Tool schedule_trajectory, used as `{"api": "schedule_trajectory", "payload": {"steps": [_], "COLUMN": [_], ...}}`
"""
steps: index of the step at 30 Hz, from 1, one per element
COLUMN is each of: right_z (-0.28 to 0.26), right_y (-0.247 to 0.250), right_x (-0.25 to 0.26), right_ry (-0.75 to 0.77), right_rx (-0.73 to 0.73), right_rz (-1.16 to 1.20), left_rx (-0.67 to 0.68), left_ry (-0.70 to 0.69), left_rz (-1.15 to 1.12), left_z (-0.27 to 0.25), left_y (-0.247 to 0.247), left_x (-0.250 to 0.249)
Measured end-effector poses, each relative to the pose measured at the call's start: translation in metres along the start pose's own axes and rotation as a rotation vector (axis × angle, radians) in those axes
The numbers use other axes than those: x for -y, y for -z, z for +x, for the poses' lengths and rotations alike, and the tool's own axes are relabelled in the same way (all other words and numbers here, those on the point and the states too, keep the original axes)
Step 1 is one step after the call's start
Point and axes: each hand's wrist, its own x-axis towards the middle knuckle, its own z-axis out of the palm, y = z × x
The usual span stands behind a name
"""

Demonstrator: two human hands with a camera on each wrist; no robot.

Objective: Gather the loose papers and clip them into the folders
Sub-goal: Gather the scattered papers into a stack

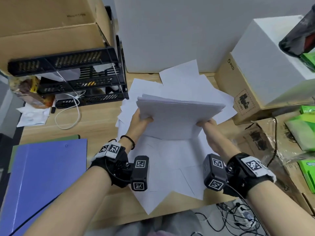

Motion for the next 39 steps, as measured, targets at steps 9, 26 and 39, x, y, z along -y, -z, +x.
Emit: {"api": "schedule_trajectory", "payload": {"steps": [9, 26, 39], "right_z": [0.030, 0.053, -0.011], "right_y": [0.009, 0.042, 0.011], "right_x": [0.005, 0.012, -0.008], "right_ry": [0.038, 0.045, -0.081], "right_rx": [0.071, 0.123, 0.441], "right_rz": [0.016, -0.064, -0.289], "left_rx": [-0.098, -0.142, 0.100], "left_ry": [0.068, 0.038, 0.281], "left_rz": [-0.063, -0.118, 0.105], "left_z": [0.010, 0.009, -0.067], "left_y": [-0.034, -0.064, -0.001], "left_x": [-0.002, -0.014, 0.020]}}
